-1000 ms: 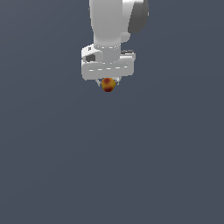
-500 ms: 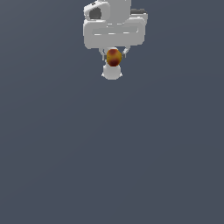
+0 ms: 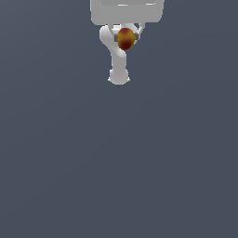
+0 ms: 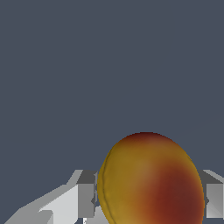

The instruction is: Pick up the object and move it to a goal position.

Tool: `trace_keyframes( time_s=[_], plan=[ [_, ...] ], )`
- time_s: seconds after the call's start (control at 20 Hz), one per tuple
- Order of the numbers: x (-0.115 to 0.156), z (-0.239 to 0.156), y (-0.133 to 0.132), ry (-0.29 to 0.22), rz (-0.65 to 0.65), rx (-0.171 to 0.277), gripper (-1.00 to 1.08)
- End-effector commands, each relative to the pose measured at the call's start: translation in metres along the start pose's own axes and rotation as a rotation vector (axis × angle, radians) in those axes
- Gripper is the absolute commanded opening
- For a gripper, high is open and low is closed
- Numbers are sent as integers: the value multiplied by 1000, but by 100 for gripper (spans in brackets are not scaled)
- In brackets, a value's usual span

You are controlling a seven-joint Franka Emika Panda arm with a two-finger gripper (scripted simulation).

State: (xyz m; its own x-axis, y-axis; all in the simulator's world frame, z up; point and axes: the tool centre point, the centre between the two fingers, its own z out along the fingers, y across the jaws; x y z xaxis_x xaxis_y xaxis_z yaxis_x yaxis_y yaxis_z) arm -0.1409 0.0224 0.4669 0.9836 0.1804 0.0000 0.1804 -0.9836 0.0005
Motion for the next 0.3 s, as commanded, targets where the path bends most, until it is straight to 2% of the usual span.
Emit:
trace_keyframes(
  time_s=[0.0, 0.25],
  plan=[
    [-1, -9, -2, 0, 0, 0, -100],
    [-2, -15, -4, 0, 0, 0, -100]
  ],
)
